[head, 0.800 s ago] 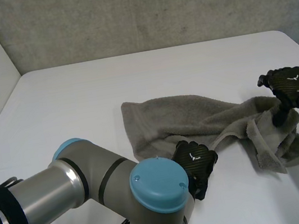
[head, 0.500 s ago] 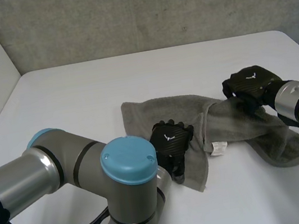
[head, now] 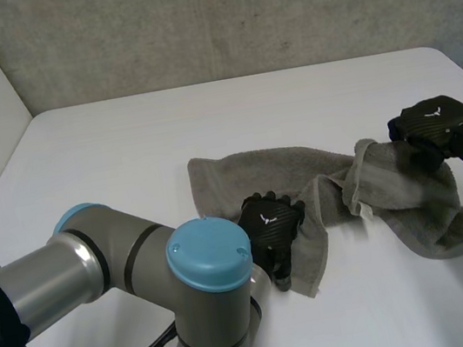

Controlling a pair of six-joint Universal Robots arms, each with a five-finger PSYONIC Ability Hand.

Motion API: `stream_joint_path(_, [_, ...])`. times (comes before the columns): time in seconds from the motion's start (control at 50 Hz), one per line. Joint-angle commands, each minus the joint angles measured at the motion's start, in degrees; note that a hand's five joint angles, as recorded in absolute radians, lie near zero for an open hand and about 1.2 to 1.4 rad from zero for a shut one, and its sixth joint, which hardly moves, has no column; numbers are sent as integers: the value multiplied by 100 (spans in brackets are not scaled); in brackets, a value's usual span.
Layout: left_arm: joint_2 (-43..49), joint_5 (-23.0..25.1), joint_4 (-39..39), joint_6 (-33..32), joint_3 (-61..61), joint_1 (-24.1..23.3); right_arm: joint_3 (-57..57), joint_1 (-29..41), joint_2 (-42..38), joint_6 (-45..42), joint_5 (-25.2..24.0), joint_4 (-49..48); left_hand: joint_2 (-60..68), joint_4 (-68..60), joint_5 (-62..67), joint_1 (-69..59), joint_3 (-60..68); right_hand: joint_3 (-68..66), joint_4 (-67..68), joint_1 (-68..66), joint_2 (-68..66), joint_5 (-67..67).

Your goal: Fold the towel.

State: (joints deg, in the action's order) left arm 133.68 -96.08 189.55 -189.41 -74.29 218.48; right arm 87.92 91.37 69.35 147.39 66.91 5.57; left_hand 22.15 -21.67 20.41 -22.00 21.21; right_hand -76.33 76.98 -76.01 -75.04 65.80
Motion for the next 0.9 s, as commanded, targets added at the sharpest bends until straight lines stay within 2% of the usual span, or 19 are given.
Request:
stream_joint_path(0.02, [105,-7,3,0,-6,-8,155,-303,122,-26,-195,-12,-587,539,-1413,572,-494,-367,302,-399,-496,420])
stream_joint_path(0.08, [105,-7,3,9,-6,-16,191,-427,167,-35,-354,-13,-639,590,-1464,623,-545,-367,302,-399,-496,420])
stream_joint_path(0.18, [70,1,3,9,2,-25,208,-1049,193,-52,-1187,5,-706,657,-1532,690,-612,-367,302,-399,-496,420])
stream_joint_path(0.32, [53,10,3,9,2,-52,234,-1551,202,-376,-1733,127,-773,725,-1599,758,-679,-367,302,-399,-496,420])
stream_joint_path(0.56, [44,10,-5,9,2,-86,472,-1675,167,-2248,-1796,778,-773,725,-1599,758,-679,-367,302,-399,-496,420])
stream_joint_path(0.9, [132,37,21,0,46,-227,595,-1701,123,-2408,-1822,796,-672,624,-1498,657,-578,-367,302,-399,-496,420])
